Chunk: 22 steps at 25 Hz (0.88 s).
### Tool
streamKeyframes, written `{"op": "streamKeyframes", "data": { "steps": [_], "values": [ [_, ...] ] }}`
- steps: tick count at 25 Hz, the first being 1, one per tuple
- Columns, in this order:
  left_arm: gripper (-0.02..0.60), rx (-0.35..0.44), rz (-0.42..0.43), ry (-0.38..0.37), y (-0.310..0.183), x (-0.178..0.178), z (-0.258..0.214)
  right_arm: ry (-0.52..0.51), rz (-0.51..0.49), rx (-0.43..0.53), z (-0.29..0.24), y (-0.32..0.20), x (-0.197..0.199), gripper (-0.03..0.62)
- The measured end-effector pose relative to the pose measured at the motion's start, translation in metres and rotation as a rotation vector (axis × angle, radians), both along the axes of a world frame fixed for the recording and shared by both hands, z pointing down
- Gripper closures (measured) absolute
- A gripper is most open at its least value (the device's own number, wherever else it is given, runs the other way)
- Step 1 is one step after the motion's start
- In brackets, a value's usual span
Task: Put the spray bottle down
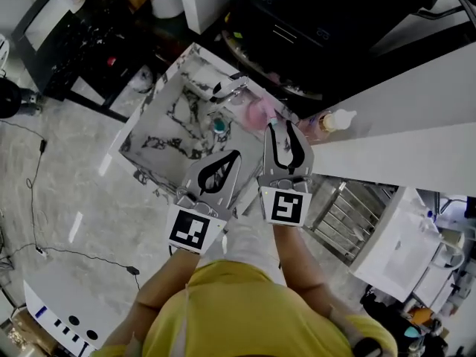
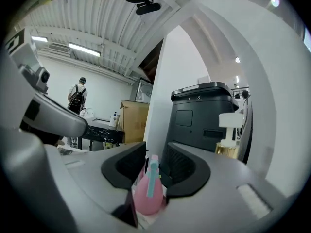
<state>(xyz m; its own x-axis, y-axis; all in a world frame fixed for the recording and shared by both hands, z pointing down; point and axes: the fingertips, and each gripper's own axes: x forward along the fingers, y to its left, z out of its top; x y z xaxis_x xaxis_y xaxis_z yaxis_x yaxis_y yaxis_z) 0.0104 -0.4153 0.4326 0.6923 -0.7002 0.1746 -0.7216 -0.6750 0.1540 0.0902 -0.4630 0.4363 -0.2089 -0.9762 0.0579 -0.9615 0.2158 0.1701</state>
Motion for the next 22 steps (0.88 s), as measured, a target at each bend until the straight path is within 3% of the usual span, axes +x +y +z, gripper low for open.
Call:
{"op": "streamKeyframes", "data": {
  "steps": [11, 22],
  "values": [
    [0.581, 0.111, -0.030, 0.005, 0.027, -0.003, -0.052, -0.008, 0.002, 0.035, -0.059, 0.069, 0.021, 0.592],
    [0.581, 0.199, -0.081, -0.009, 0.060, -0.010, -0.109, -0.011, -0.011, 0.119, -0.126, 0.132, 0.027, 0.594]
  ]
}}
